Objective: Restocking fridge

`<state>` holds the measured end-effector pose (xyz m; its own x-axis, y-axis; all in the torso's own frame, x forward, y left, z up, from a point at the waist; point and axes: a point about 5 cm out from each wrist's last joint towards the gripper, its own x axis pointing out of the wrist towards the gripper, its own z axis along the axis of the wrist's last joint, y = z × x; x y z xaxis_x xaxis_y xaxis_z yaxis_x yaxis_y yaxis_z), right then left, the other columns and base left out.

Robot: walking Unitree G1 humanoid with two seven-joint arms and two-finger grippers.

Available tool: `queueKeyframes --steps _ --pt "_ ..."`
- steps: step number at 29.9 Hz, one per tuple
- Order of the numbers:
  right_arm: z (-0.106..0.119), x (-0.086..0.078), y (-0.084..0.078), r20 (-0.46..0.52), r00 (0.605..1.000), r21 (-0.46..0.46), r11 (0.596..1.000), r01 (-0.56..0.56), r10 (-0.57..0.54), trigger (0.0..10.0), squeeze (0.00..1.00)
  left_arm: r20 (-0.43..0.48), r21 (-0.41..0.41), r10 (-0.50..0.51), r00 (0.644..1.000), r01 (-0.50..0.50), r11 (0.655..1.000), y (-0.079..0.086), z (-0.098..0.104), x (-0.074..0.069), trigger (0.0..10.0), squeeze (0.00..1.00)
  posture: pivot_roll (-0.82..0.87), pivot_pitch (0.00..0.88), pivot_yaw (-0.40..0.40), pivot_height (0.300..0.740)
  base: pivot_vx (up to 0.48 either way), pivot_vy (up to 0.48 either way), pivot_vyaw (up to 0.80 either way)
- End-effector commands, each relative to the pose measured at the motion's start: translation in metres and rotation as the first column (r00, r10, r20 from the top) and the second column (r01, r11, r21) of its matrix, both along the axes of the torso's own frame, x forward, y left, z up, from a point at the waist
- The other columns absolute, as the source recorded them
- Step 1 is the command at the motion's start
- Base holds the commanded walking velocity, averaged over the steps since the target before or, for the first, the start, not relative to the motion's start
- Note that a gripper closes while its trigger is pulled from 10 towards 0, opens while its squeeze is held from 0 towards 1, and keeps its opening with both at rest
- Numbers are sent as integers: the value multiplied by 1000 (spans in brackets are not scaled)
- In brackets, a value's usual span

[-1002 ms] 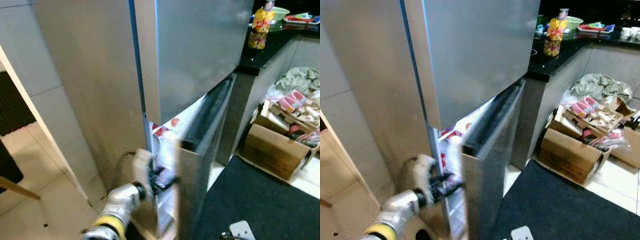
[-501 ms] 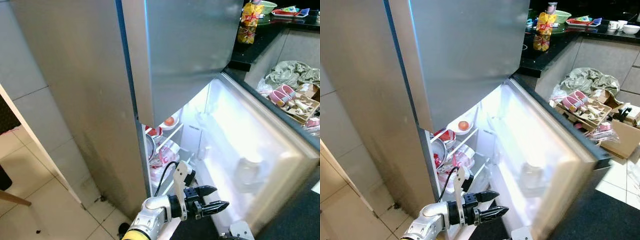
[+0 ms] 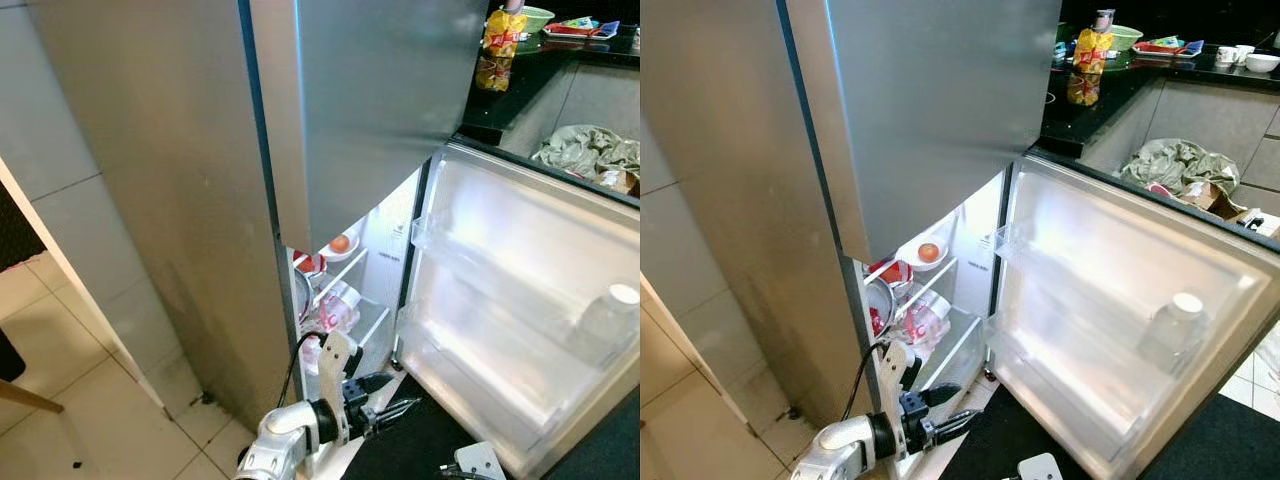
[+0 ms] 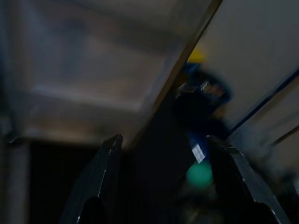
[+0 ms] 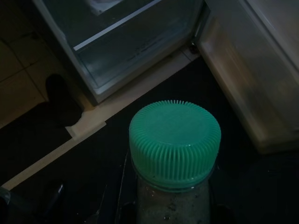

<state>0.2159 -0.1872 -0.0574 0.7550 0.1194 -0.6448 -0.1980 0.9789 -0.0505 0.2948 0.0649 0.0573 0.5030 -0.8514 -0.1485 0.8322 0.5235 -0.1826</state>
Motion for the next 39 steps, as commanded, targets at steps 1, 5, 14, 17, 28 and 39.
queueKeyframes --steps 1,5,14,17,28,39 --pt "-2 -3 -2 -5 1000 -4 1000 13 -13 10000 0 -18 101 88 996 -86 991 16 -18 -4 10000 0 -66 117 45 740 0 0 0" --pt "-2 -4 -5 -16 1000 -28 1000 6 -6 10000 0 55 193 432 900 -434 880 59 -34 -8 10000 0 -65 114 33 740 0 0 0" --pt "0 1 -6 -33 999 -61 997 -36 34 10000 0 23 270 686 728 -665 696 109 -57 -32 10000 0 -37 112 -7 740 0 0 0" --pt "1 5 -3 -28 999 -64 997 -47 46 10000 0 -25 342 784 621 -731 590 126 -73 -44 10000 0 -29 112 -18 740 0 0 0" --pt "2 7 -2 -31 999 -74 996 -45 43 10000 0 -43 497 788 614 -671 551 125 -94 -56 10000 0 -31 115 -25 740 0 0 0" --pt "-7 -9 -8 -68 998 -99 995 -15 9 10000 0 -40 516 763 645 -641 569 105 -99 -55 10000 0 -59 33 -1 740 0 0 0"
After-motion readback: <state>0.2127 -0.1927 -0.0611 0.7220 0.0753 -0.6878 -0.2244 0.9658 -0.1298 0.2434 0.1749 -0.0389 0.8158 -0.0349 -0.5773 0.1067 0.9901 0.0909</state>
